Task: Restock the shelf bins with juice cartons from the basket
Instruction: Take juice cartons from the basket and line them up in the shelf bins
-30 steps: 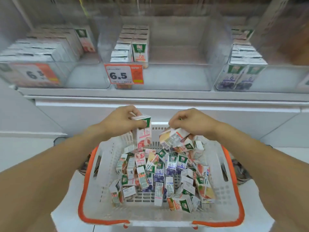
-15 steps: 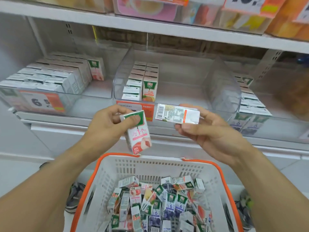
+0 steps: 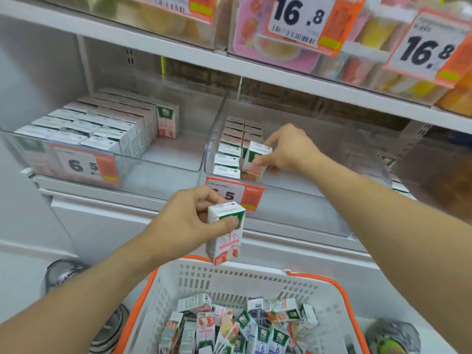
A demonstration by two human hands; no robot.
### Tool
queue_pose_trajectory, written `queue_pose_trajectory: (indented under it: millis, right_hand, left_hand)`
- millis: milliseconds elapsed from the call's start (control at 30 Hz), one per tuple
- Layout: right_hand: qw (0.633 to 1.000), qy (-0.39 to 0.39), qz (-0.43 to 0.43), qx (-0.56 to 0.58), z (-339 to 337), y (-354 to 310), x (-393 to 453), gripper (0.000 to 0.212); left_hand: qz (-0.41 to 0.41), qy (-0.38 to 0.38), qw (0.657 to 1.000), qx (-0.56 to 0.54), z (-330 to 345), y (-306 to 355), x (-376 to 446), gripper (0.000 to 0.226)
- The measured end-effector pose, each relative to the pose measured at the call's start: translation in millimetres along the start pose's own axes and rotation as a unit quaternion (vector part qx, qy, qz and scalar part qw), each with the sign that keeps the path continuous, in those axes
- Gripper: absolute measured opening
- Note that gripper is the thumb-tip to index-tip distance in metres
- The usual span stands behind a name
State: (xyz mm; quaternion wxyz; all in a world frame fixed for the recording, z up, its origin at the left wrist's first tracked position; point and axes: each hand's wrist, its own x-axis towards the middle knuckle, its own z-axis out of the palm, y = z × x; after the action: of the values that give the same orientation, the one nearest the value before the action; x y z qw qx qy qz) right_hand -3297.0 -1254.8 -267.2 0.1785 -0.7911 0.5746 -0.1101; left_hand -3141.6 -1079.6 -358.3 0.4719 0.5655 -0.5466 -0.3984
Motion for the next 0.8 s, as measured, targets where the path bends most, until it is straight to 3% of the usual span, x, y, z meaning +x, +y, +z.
queue_pose_trajectory:
  millis: [100, 267, 433, 533, 567, 633, 700, 800]
  right_hand:
    - [0.997, -0.027, 0.05, 0.045, 22, -4, 11, 0.052]
    - [0.995, 0.07, 0.037, 0.066, 39, 6, 8, 0.037]
    - [0.999, 0.011, 0.047, 0.023, 30, 9, 0, 0.043]
    - [0.985, 0.153, -0.065, 0.036, 15, 3, -20, 0.025]
    - [0.977, 0.16, -0.115, 0.08, 10, -3, -30, 0.015]
    - [0.963, 0.056, -0.191, 0.18, 4, -20, -52, 0.016]
    - [0.951, -0.069, -0.242, 0.18, 5, -37, -73, 0.033]
    - [0.946, -0.1, -0.289, 0.107, 16, -62, -90, 0.047]
  left_hand:
    - [0.004, 0.009, 1.0, -0.001, -7, -4, 2, 0.028]
    - [0.018, 0.044, 0.999, -0.026, -16, -5, 0, 0.022]
    - [-0.012, 0.112, 0.991, -0.065, -15, -4, 2, 0.017]
    - [-0.017, 0.13, 0.988, -0.083, -21, -3, 1, 0.025]
    - [-0.014, 0.132, 0.987, -0.09, -23, -2, 0, 0.032]
    - [-0.001, 0.144, 0.983, -0.113, -30, 1, -2, 0.05]
    - [0.022, 0.169, 0.977, -0.126, -36, 6, -5, 0.064]
    - [0.061, 0.204, 0.968, -0.134, -45, 14, -11, 0.063]
